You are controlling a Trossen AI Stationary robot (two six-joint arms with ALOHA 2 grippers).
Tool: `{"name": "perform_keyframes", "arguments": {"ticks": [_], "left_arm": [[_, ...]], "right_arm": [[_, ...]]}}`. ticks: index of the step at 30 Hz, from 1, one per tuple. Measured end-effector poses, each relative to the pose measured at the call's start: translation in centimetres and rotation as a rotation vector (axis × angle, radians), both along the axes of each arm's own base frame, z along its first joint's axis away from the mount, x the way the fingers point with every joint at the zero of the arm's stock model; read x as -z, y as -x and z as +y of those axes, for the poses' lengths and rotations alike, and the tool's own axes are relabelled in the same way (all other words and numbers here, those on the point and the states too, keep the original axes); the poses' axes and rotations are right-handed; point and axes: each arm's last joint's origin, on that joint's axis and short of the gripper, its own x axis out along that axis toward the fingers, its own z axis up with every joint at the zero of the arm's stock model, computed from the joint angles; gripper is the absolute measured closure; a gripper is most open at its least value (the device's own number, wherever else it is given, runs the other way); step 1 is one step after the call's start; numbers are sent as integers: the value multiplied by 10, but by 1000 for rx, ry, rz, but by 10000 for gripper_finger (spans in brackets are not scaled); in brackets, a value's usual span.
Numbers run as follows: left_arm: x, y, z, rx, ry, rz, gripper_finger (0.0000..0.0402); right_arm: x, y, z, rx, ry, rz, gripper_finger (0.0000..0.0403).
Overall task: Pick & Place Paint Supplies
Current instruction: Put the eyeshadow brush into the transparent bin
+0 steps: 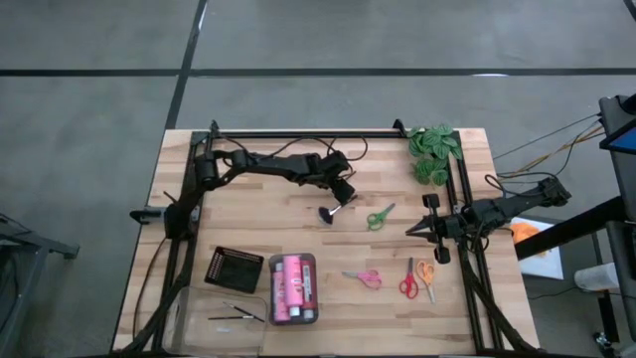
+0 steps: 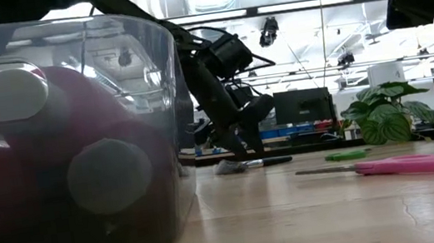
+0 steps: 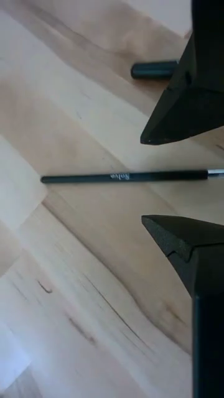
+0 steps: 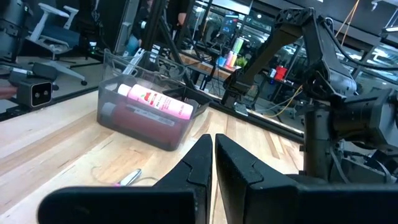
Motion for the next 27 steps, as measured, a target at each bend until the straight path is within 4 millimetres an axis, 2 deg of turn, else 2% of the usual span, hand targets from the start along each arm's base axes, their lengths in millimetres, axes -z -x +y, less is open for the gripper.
{"name": "perform_keyframes", "arguments": {"ticks": [27], "left_arm": [[3,10,-4,48,149,109,206]], "right_arm": [[0,0,0,0,0,0,388]]}}
